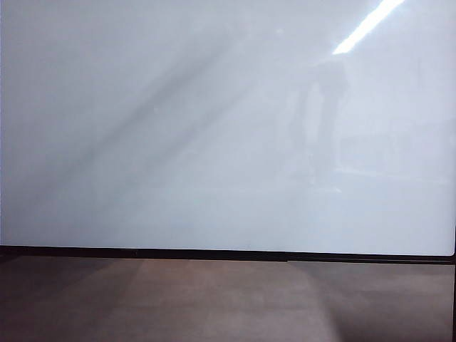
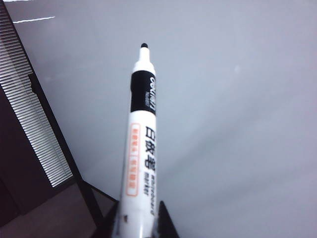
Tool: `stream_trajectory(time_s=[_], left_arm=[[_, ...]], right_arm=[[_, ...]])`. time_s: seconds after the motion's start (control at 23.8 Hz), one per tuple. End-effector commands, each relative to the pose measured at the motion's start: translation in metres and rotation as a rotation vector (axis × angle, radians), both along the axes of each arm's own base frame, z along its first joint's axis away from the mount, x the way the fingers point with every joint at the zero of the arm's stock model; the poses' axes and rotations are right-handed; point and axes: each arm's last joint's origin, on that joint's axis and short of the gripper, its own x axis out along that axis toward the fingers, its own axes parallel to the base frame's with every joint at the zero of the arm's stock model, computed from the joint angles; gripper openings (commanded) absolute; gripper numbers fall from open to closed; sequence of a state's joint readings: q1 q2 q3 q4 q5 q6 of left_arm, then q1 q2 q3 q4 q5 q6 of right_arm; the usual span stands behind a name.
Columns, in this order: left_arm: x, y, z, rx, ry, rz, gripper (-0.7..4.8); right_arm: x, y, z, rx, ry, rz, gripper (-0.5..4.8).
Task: Reach to the right to find the marker pen, pick it up, and write the number 17 on the whiteboard.
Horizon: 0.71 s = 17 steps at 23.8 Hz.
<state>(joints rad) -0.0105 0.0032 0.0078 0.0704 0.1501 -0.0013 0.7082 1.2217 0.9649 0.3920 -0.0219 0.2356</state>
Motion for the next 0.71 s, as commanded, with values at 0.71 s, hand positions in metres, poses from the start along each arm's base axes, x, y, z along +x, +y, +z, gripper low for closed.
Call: stream_trajectory(time_s=[0.71], left_arm=[[-0.0004, -0.0003, 0.0036, -0.002, -0.035, -0.011, -0.05]], right_arm=[[0.0030, -0.0022, 0.0037, 0.017, -0.036, -0.042, -0.04]])
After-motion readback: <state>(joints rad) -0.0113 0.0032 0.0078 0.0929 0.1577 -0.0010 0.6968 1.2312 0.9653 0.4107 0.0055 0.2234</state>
